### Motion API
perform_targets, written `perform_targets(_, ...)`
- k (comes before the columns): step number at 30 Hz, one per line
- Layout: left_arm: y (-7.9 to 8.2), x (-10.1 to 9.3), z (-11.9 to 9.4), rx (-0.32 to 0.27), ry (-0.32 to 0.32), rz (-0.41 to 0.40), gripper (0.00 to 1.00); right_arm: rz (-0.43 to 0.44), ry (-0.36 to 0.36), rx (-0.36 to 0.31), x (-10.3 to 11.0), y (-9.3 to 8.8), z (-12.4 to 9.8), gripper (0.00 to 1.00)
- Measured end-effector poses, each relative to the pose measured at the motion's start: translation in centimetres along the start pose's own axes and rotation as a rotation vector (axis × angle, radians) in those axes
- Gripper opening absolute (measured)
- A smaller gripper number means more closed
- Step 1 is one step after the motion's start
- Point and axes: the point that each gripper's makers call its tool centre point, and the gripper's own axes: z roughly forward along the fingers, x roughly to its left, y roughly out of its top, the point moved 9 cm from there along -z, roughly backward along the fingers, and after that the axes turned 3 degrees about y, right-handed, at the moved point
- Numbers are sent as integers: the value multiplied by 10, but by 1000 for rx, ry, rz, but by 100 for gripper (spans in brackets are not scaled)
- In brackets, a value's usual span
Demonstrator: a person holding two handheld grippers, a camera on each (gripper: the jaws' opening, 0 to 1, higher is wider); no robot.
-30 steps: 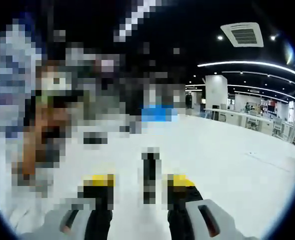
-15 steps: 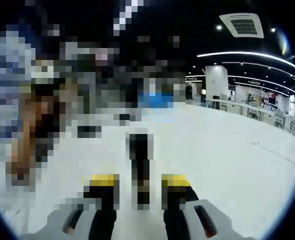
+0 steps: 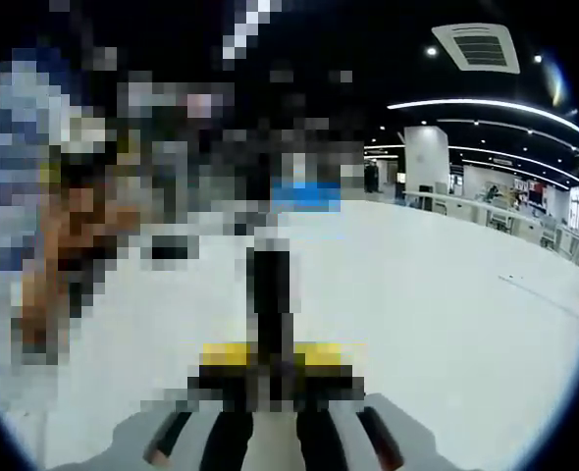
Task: Unscrew the lipstick cap, remove the lipstick, and put the cap back on the lipstick
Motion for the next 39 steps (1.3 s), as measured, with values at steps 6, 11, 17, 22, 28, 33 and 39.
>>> perform_targets(6,-1,-3,1,4,-2,-2,51,-7,-3,0,3,0,-2,12)
perform_targets(11,-1,-4,2,6,-3,-2,50,-43,-12,15,10,1,-5,11)
perform_targets(17,-2,-5,4,11,-7,-3,51,-48,15,-7,28,11,-14,11)
perform_targets(22,-2,-11,8,-3,-27,-21,52,-94,40,-35,46,25,-28,11)
perform_targets(28,-4,-22,18,2,-64,-23,54,-110,72,-73,68,35,-45,11)
perform_targets(33,-12,-36,36,29,-116,-16,53,-98,108,-75,81,39,-55,11)
perform_targets(39,-19,-58,59,44,-192,-9,45,-112,126,-39,88,40,-63,11)
